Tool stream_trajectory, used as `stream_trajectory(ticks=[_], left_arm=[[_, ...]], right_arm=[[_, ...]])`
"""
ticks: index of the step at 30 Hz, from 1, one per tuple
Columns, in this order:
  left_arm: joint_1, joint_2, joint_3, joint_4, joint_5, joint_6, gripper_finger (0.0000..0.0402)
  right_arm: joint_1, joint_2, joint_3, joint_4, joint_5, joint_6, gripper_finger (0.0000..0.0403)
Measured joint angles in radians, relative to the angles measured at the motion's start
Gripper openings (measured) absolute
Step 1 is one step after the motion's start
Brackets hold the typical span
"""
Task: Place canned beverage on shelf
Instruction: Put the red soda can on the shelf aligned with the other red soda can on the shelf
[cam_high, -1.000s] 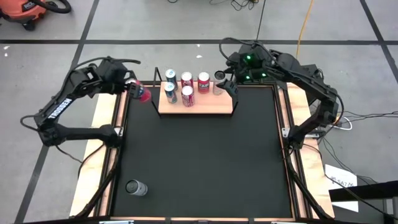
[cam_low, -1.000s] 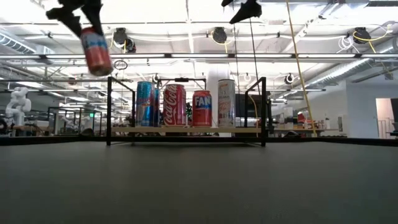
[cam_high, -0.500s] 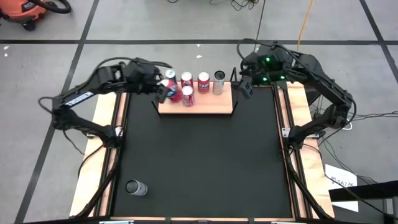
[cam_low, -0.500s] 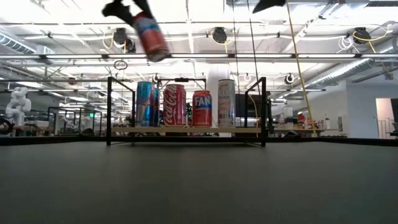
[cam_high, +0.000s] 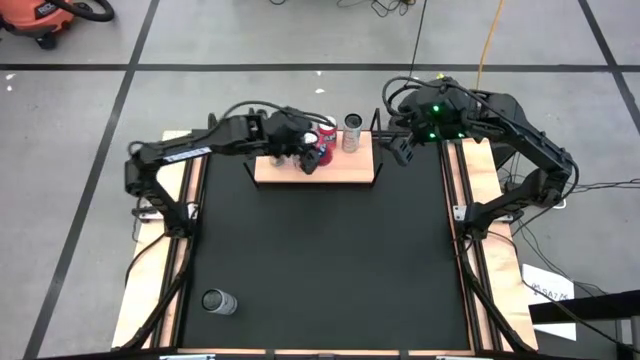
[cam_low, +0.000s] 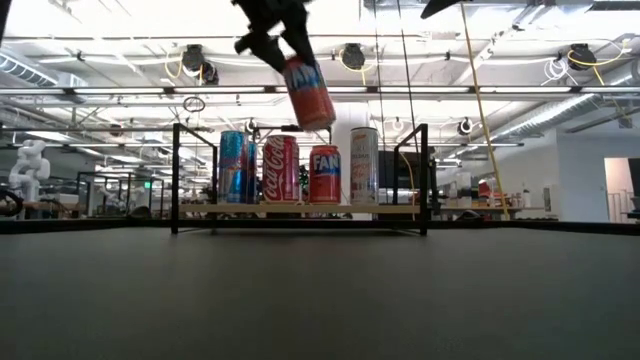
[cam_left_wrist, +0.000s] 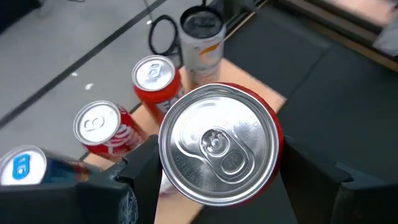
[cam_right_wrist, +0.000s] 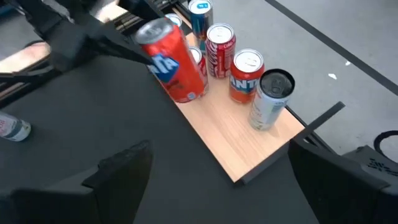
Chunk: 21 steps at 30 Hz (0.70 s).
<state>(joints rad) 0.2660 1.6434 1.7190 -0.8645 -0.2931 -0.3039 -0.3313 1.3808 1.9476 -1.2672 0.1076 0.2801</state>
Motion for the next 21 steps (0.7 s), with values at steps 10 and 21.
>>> stream_trajectory(ticks=[10, 21], left_arm=[[0.003, 0.135, 0.002, 0.105, -0.032, 0.081, 0.0254], [0.009, 0.28, 0.002, 0.126, -0.033, 0.157, 0.0254]], right_arm=[[0.014, 0.0, 0.0, -0.001, 0.026, 0.022, 0.0361], [0.013, 0.0, 0.0, 0.006, 0.03, 0.027, 0.0361]])
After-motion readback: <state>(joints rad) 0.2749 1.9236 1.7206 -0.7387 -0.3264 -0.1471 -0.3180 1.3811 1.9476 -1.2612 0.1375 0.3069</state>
